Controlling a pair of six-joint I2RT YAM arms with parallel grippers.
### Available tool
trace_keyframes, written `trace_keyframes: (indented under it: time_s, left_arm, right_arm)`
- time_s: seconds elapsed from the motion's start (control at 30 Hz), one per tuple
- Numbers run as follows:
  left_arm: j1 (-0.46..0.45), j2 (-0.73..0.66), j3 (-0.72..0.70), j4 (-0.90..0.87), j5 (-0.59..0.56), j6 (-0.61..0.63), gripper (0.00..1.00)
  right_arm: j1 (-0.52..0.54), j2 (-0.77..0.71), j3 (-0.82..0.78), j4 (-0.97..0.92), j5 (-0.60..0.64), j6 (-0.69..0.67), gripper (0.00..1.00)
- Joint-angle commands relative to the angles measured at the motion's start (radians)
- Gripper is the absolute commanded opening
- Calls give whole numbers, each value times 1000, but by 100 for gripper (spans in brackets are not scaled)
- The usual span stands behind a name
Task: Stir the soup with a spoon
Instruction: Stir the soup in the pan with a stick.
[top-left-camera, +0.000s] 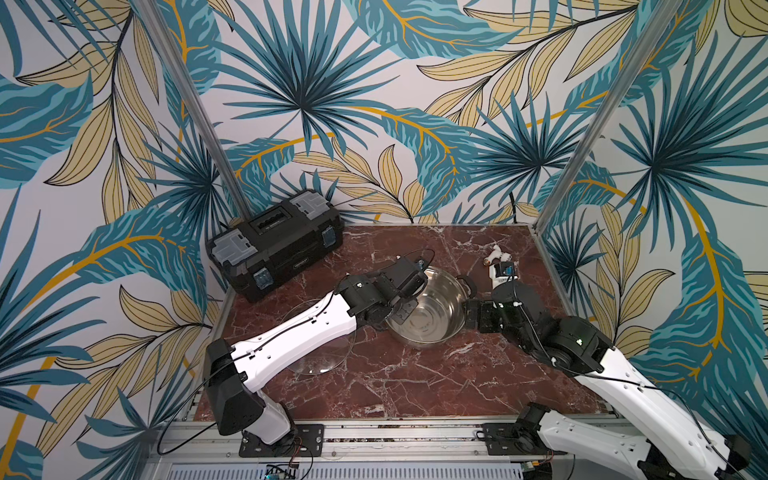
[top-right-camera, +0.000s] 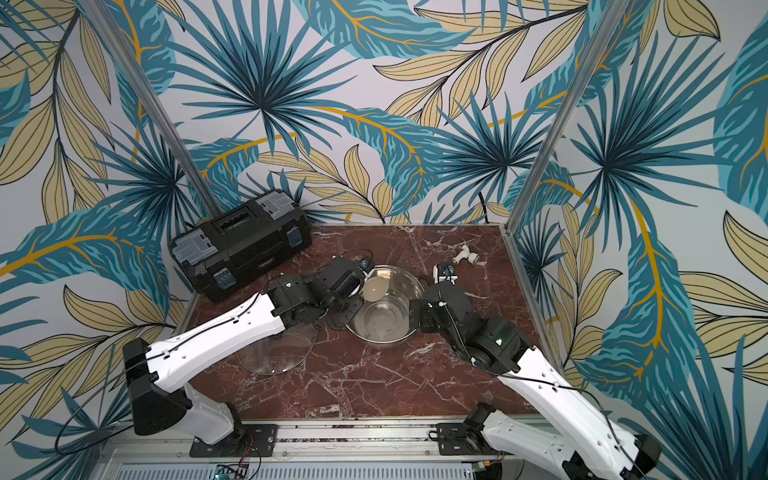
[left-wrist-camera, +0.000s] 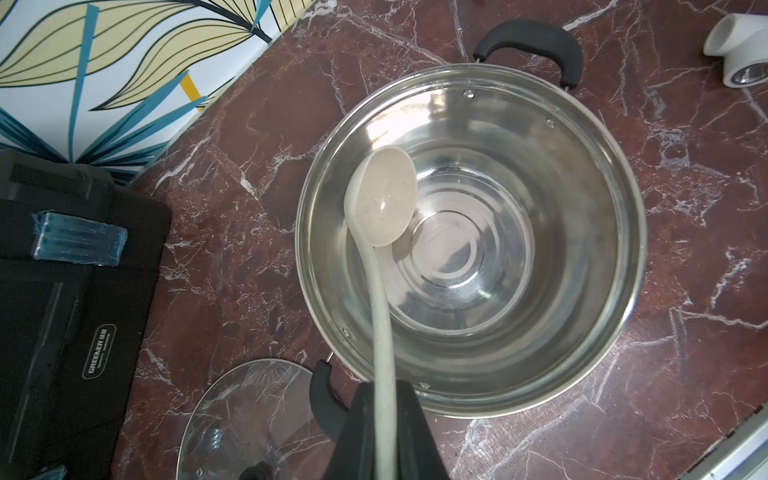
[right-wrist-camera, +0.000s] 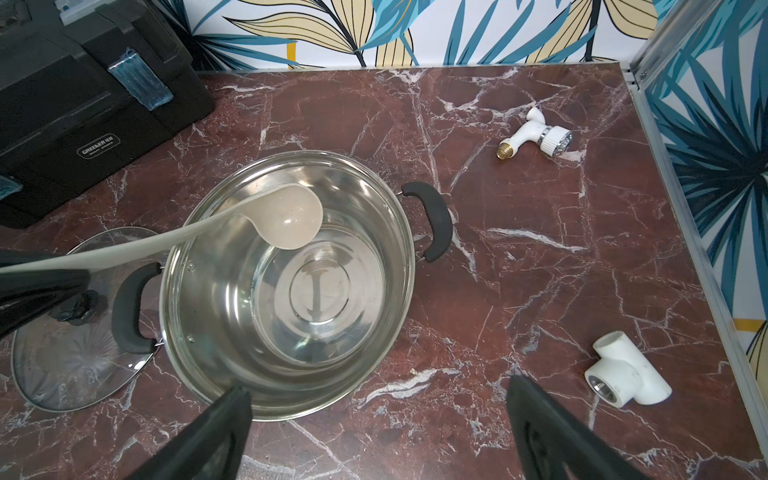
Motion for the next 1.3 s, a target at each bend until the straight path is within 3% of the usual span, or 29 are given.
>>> trace_keyframes:
  time_s: [0.0, 0.43, 0.83, 1.07, 1.27]
  left_arm:
    - [-6, 21, 51, 29, -29, 17, 0]
    - [-34, 52, 66, 127, 90, 20, 0]
    - [-33, -19, 40, 55, 253, 11, 0]
    - [-33, -58, 44, -56, 267, 6, 0]
    - [-31, -81, 40, -160, 203, -2, 0]
  right_arm:
    - [1, -12, -14, -23, 22, 11, 100]
    - [1, -4, -54, 28, -99, -88, 100]
    - [2, -57, -123, 139, -131, -150, 100]
    - [2, -4, -91, 108, -186, -149, 100]
    - [1, -1, -88, 119, -178, -142, 100]
